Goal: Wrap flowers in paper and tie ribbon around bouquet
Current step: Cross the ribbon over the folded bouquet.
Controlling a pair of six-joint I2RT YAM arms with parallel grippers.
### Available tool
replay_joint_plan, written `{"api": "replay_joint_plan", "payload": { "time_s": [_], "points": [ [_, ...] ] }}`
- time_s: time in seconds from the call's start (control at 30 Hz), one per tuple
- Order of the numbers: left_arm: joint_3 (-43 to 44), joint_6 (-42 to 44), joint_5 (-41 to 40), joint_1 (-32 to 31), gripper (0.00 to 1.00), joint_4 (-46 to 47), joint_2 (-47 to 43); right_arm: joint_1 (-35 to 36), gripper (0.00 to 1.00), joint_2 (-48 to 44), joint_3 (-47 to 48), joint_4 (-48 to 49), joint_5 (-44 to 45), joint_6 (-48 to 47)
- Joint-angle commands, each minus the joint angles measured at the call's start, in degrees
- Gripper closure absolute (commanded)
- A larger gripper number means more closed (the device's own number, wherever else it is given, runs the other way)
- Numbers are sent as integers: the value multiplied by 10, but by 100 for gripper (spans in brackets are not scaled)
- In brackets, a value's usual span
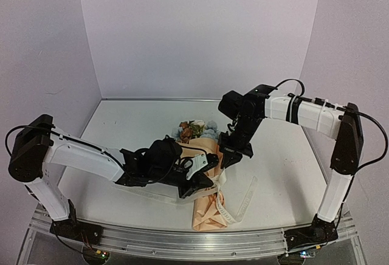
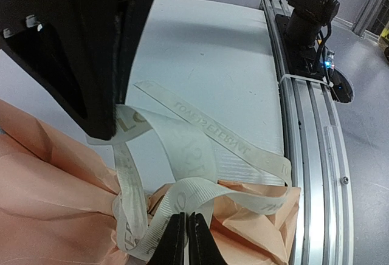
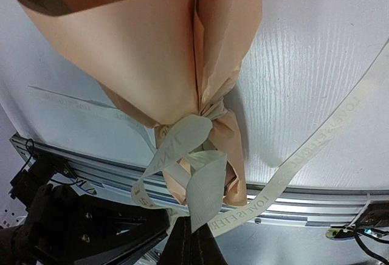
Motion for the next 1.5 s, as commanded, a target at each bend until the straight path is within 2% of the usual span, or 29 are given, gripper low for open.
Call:
{"api": "replay_joint_plan", "payload": {
  "time_s": [0.0,0.3,0.37,0.53,0.63,0.83,1.1,1.37,1.47],
  "points": [
    [6,2,3,-5,93,46,-5,-21,100,17,39,-28,2,13],
    [39,73,-6,-23,90,-6,17,-43,100,84,131,-45,-42,38],
    [42,70,-20,-22,83,-2,20,-44,100,97,150,-51,-48,41],
    [21,3,-69,-13,58,47,-6,-44,100,95,149,-52,-55,45],
    [2,-28,-67,-8,52,58,-35,-44,100,84,141,-51,-55,47],
    [-18,-73,-88,5,47,62,-68,-37,100,64,129,-48,-45,63],
    [29,-74,-107,14,42,23,-23,-23,100,47,117,-29,-54,116],
    [39,-48,-129,16,42,54,0,-11,100,31,92,-16,-56,156],
    [42,-40,-124,16,46,58,3,-9,100,27,81,-11,-59,163]
  ]
}}
